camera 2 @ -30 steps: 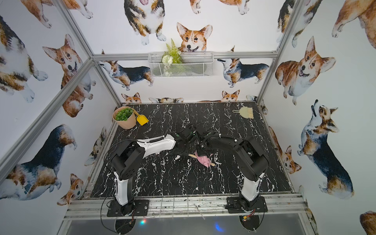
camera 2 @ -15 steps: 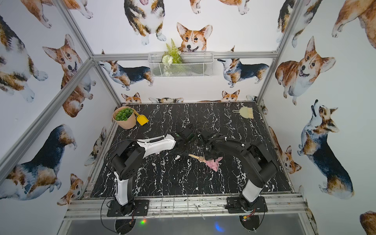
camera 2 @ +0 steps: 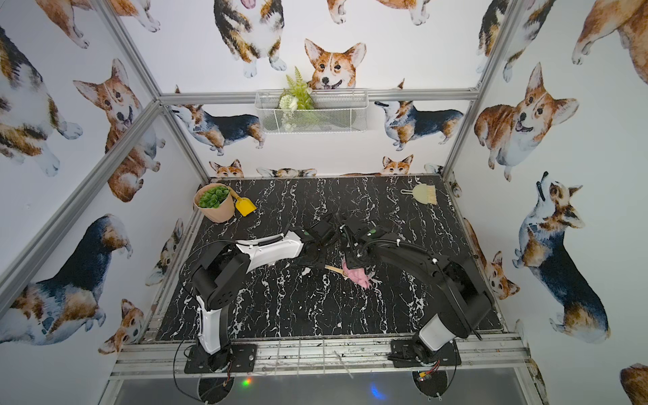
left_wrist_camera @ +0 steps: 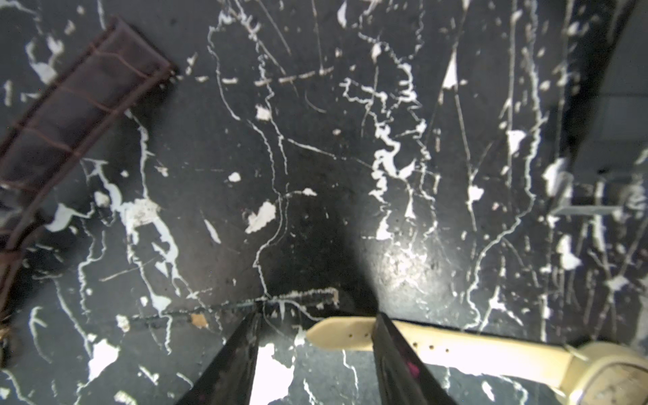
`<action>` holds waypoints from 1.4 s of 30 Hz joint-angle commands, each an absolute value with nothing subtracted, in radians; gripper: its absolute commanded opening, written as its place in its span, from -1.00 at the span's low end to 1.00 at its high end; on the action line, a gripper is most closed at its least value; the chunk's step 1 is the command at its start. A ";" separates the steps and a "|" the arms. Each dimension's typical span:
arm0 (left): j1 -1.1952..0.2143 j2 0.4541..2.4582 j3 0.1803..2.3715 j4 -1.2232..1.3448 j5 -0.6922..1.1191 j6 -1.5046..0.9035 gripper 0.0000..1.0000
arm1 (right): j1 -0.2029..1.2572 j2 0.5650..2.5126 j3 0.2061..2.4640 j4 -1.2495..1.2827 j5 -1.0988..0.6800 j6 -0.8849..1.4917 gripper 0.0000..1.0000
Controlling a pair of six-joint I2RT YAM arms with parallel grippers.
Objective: Wipe the watch dial
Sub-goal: Wipe the dirt from the watch dial.
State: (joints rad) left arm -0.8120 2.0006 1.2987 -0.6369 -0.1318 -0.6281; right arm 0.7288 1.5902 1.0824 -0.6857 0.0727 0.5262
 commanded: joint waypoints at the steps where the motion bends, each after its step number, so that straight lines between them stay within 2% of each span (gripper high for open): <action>1: -0.812 2.156 1.239 -0.811 -0.161 -0.609 0.10 | 0.757 1.683 1.130 -0.650 0.041 0.537 -0.90; 6: -0.813 2.157 1.239 -0.813 -0.163 -0.606 0.10 | 0.762 1.789 1.141 -0.652 0.061 0.536 -0.91; 11: -0.814 2.157 1.237 -0.816 -0.167 -0.609 0.10 | 0.762 1.806 1.096 -0.651 0.076 0.529 -0.93; 19: -0.812 2.152 1.250 -0.825 -0.172 -0.610 0.10 | 0.762 1.661 1.005 -0.604 0.081 0.532 -0.93; 26: -0.812 2.160 1.257 -0.828 -0.172 -0.611 0.10 | 0.752 1.645 0.982 -0.656 0.127 0.531 -0.93; 36: -0.812 2.155 1.241 -0.828 -0.187 -0.612 0.10 | 0.557 1.463 0.861 -0.729 0.171 0.523 -0.92; 42: -0.813 2.153 1.258 -0.845 -0.193 -0.608 0.10 | 0.531 1.414 0.857 -0.730 0.131 0.529 -0.89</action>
State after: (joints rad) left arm -0.8127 2.0006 1.3029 -0.6441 -0.1440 -0.6243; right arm 0.5346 1.4220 0.8585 -0.7139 0.1497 0.5228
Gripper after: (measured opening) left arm 0.549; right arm 0.100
